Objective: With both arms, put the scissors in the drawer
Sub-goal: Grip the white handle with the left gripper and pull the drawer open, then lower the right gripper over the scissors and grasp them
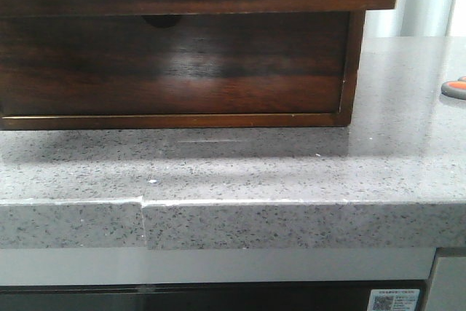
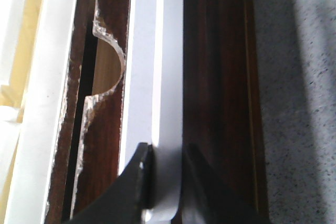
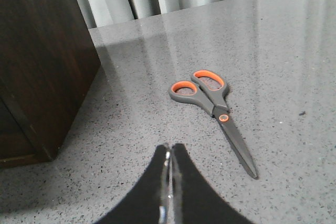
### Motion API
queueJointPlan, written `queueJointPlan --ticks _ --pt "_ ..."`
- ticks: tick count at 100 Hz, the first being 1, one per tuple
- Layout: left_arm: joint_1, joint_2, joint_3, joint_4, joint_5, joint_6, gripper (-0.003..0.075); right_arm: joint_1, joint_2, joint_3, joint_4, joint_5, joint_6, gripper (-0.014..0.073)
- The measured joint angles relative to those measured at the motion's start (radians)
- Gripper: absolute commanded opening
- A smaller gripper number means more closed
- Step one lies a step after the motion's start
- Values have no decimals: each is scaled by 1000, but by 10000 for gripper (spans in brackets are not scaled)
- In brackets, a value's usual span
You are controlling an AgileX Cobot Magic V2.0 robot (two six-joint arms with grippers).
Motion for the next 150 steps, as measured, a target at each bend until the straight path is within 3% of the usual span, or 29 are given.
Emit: queueJointPlan --ticks 40,59,69,101,131,140,150 --pt "-25 -25 33 -2 -3 5 -11 0 0 0 0 0 0 -62" --pt "-27 -25 34 -2 -16 5 203 0 0 0 0 0 0 -62" --pt "-36 -29 40 -20 -74 5 272 0 0 0 0 0 0 -62" --pt "-40 -61 46 -37 -96 5 274 0 0 0 0 2 0 -62" --pt "-40 -313 -5 -184 -116 -1 272 0 48 -28 -66 51 0 -57" --pt "-40 -388 -7 -243 -116 -1 252 0 108 -70 -84 91 0 10" --pt "-40 -449 -9 -294 -114 -1 232 10 183 -124 -109 124 0 189"
